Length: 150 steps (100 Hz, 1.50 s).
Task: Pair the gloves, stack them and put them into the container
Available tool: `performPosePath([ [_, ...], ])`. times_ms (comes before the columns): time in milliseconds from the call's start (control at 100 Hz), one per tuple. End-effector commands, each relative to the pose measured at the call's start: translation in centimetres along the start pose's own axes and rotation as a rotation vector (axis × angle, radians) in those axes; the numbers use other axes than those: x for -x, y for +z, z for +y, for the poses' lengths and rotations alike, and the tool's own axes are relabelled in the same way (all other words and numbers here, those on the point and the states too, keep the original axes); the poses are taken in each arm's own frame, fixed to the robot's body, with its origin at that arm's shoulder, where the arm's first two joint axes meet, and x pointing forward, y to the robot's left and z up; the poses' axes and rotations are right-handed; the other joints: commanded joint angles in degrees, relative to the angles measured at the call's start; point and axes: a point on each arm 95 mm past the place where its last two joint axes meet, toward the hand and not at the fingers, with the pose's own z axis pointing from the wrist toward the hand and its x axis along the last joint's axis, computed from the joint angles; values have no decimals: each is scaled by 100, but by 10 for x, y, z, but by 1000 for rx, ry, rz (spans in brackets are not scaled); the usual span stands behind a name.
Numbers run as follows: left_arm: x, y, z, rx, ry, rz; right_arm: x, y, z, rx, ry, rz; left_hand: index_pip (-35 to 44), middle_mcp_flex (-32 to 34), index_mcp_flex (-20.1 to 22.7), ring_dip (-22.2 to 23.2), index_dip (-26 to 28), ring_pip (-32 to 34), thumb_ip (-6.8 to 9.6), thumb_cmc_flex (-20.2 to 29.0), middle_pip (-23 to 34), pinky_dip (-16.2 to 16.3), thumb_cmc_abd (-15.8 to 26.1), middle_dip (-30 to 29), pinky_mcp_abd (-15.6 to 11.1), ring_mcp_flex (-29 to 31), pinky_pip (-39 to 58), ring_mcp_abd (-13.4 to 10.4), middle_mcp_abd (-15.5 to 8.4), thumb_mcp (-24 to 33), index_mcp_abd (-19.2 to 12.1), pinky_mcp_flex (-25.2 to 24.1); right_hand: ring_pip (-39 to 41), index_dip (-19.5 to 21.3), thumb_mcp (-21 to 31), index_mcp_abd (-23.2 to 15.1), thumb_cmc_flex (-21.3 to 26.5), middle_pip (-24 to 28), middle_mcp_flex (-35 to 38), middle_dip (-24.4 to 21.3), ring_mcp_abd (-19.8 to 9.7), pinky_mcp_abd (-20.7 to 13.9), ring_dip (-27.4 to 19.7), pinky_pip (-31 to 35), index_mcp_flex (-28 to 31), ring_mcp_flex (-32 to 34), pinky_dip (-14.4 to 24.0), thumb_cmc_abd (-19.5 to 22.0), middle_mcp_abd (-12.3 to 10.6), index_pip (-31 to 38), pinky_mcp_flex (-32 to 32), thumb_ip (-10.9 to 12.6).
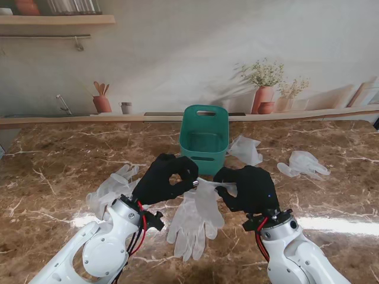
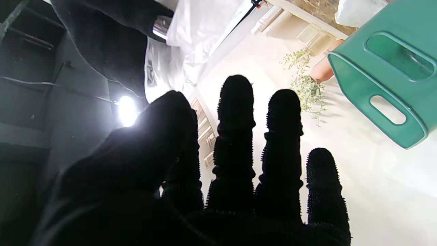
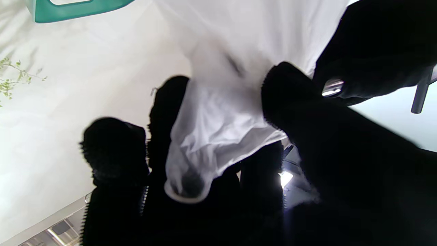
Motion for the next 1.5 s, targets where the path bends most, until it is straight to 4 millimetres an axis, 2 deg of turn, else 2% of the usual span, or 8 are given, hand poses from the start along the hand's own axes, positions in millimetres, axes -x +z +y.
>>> performPosePath([
  [0,2,-5,4,-18,-20,-23,-3,-2,-2,-13,5,-1,-160,-105,25,-51,-246,-74,47,-256,-79,-116,-134,407,66,-232,57,3,-256,-76,3,-107,173,66,44,-7,44,127,346,111,-277,-91,113,301,173,217,101,130,26,290,90,33],
  [160,7,-10,10,-4,-8,-24,-9,0,-2,-12,1,0,-1049,-1077,-373,-365,-798,-769,110,-1064,-416,-437,-828,476,3,-988,-570,-194,-440,483,625,-428,205,93,61,6,28,122,366,143,-280,-86,137,318,178,219,102,116,12,292,103,25],
  [330,12,-12,19,79,-2,-34,-12,4,-4,-21,2,0,-3450,-2386,-354,-712,-3140,-1501,336,-1449,-676,-495,-748,-400,-43,-2006,-1628,-176,-210,-328,1548,-663,238,108,79,10,29,108,385,158,-274,-79,158,349,199,219,113,91,43,293,119,18],
  [530,10,-5,28,9,-49,-70,-17,6,-5,-42,1,24,-2127,-2064,681,-433,-2618,-1344,142,308,-599,-141,389,617,-165,-1928,-2063,-131,-238,-1448,476,-664,275,108,94,-96,-4,172,418,248,-315,-97,179,383,216,215,119,53,-22,276,146,5],
  [690,8,-2,25,-70,-57,-87,-17,2,-6,-65,-8,30,-469,-1356,1072,-352,-1681,-1074,47,604,-1156,-53,597,1226,-241,-1686,-1863,-98,-275,-904,-208,-636,-215,116,101,-250,-79,-69,311,62,-273,-168,-52,268,164,211,51,59,-91,199,31,50],
  [1030,6,-9,13,-78,-31,-59,-4,-10,-7,-94,-61,-50,-877,-54,1468,-316,-1310,-614,-44,479,-734,-42,293,137,-232,-736,-1071,-161,-101,-478,-149,-590,-1182,-513,-76,314,212,-237,-199,245,-285,-122,-62,-123,-462,156,131,-305,-217,-1342,-541,2],
  [1130,4,-14,10,-73,-35,-56,-1,-13,-6,-105,-69,-65,-949,99,1598,-283,-1484,-516,-17,407,-645,-79,124,103,-199,-613,-936,-141,-39,-303,-159,-565,-902,-889,-38,193,161,-28,-67,275,-266,-109,121,-19,-416,201,220,-195,-185,-325,-485,0],
  [1490,0,-47,2,64,-3,-61,-8,-21,0,-120,-8,2,-546,1063,2060,-588,-3386,-448,-102,53,-1267,-144,-848,-1190,23,84,-140,-148,-168,160,212,-95,289,975,688,-326,-161,509,356,622,-233,-27,505,426,455,212,469,-418,-124,430,-338,196],
])
